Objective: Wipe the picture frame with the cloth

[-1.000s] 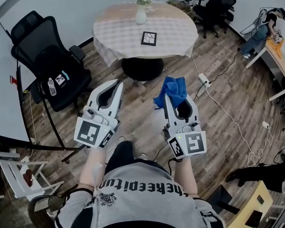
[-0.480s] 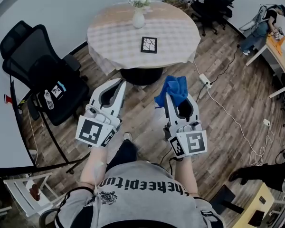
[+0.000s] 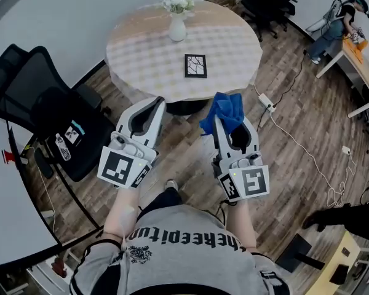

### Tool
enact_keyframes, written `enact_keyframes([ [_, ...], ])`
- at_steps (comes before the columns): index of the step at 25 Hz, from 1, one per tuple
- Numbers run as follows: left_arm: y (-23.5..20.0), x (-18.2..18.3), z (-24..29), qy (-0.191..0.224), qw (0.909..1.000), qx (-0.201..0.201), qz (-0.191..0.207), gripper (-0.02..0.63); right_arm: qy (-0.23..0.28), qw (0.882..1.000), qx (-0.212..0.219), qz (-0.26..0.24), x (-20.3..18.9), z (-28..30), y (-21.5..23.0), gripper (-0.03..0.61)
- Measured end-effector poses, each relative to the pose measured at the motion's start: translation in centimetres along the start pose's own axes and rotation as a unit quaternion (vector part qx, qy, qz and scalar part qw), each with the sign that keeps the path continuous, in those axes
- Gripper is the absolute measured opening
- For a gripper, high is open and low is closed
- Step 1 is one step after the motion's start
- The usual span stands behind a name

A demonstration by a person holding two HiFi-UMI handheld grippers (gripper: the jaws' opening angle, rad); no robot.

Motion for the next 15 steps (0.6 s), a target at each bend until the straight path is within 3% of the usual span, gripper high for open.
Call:
enact_keyframes([
  [9, -5.8, -0.8, 1.0, -0.002, 0.9997, -0.021, -0.015, 0.016, -0.006, 1.0, -0.022, 0.0, -1.2, 4.8, -1.9, 0.15],
  [15, -6.8, -1.8, 1.7, -0.005, 0.999, -0.034, -0.027, 0.015, -0.022, 0.999, -0.036, -0.005, -2.1, 5.5, -1.9, 0.15],
])
Point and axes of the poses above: the fingertips, and each gripper's own axes: z forward along the fingers, y to its right, x out of its top, the point moved 1 cm from there along -z, backward along the fingers, and after that the axes turned 8 degrees about -z, right-handed, at the moved point
